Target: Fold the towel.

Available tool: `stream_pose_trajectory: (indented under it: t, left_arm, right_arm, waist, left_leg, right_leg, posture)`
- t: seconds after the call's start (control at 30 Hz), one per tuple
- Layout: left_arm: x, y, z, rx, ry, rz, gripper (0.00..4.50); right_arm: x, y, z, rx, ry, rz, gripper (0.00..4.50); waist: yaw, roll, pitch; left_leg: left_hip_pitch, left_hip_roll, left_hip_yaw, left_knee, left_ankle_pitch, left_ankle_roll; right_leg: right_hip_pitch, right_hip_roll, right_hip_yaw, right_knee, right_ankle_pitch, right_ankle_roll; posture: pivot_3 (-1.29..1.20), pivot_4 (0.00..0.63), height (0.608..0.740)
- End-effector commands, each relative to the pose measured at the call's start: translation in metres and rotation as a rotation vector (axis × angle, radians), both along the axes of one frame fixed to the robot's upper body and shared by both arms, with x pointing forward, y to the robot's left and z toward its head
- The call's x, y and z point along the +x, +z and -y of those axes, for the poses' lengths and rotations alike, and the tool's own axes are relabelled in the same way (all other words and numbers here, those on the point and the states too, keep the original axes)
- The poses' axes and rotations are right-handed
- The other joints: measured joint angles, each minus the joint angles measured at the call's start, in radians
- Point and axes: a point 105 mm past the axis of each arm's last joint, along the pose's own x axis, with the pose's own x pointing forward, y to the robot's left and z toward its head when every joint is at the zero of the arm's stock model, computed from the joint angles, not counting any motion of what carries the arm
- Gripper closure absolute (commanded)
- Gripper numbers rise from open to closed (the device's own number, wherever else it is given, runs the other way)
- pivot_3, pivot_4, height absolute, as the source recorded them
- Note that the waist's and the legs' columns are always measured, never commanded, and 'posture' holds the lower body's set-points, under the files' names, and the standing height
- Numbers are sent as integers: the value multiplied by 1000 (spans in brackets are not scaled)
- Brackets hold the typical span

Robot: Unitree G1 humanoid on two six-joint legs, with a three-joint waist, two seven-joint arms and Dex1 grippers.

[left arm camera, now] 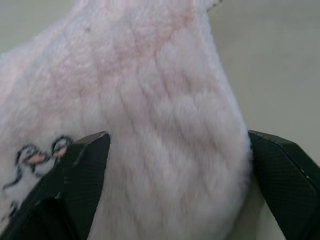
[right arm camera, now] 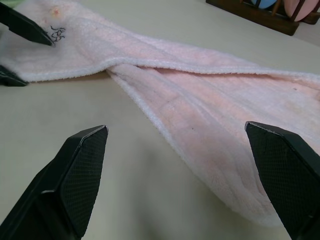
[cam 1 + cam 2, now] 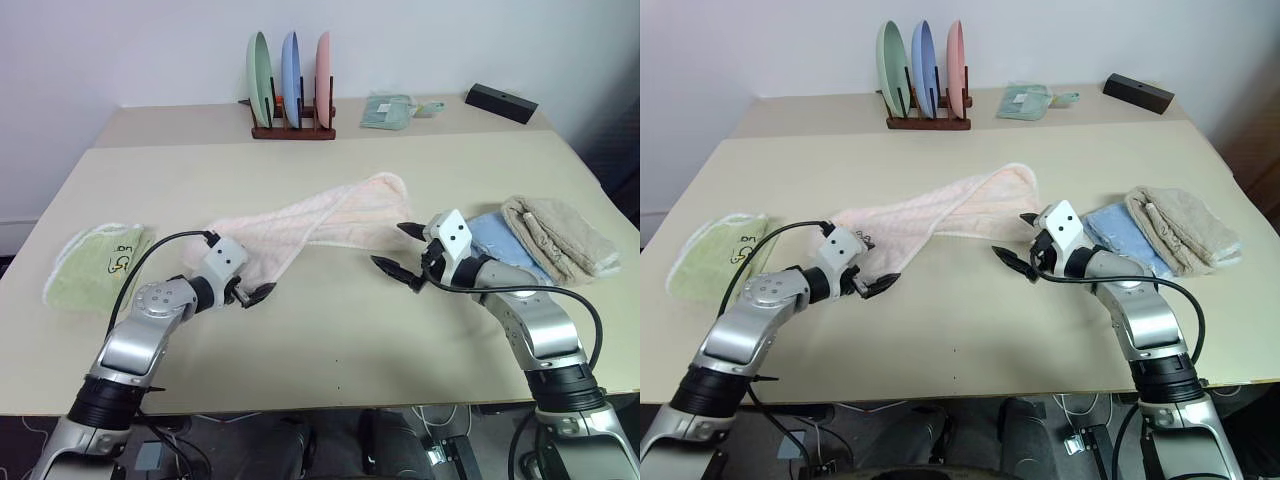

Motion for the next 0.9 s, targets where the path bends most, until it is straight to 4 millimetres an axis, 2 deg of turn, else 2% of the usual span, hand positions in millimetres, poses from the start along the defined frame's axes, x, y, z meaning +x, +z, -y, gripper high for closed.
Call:
stream_pose_trajectory:
  t: [0.03, 0.2, 0.3, 0.4, 0.6, 0.67, 0.73, 0.9]
  left_arm:
    - [0, -7, 3, 23, -2, -17, 1911]
    - [-2, -5, 0, 31, 0, 2, 4452]
    - [-4, -1, -5, 44, 4, 26, 4452]
    - [-11, 12, -1, 47, -49, 86, 4452]
    - [-51, 25, 4, 15, -179, 84, 4452]
    - [-85, 15, -11, 12, -212, -43, 4452]
    - [-106, 6, -29, 53, -192, -123, 4452]
    - [-116, -4, -74, 131, -35, -162, 4452]
  right_arm:
    - [-1, 12, -5, 14, 8, 58, 0]
    - [-4, 10, -6, 20, 3, 57, 0]
    - [-3, 10, -7, 20, 2, 59, 0]
    - [0, 11, -7, 18, 3, 65, 0]
    - [4, 16, -4, 6, -2, 85, 0]
    - [8, 19, -2, -19, 3, 105, 0]
    - [11, 22, 0, -57, 11, 131, 0]
    - [30, 33, 4, -210, 8, 240, 0]
  waist:
    - [-1, 0, 0]
    - [-3, 0, 0]
    - [-7, 0, 0]
    - [-6, 0, 0]
    - [-5, 0, 0]
    - [-9, -1, 1]
    - [-15, -1, 1]
    - [-4, -1, 1]
  left_leg:
    - [0, 0, 0, 0, 0, 0]
    - [0, 0, 0, 0, 0, 0]
    - [0, 0, 0, 0, 0, 0]
    - [0, 0, 0, -1, 0, 0]
    - [-1, 0, 1, -1, 0, 1]
    - [-1, 0, 1, -1, 0, 1]
    - [1, 2, 5, -2, -1, 2]
    - [1, 4, 8, -2, -1, 2]
  right_leg:
    - [0, 0, 0, 0, 0, 0]
    - [-1, 0, 0, 0, 0, 0]
    - [-1, 0, 1, 0, 0, 0]
    - [-2, 1, 1, 1, 0, 0]
    - [-2, 0, 1, 0, 0, 0]
    - [-2, 0, 1, 0, 0, 0]
    - [-3, 0, 2, 0, 0, 0]
    - [-2, 1, 1, -1, 1, -2]
  posture:
    - [0, 150, 740]
    - [0, 150, 740]
    - [0, 150, 740]
    - [0, 150, 740]
    - [0, 150, 740]
    - [0, 150, 740]
    - [0, 150, 740]
    - [0, 150, 740]
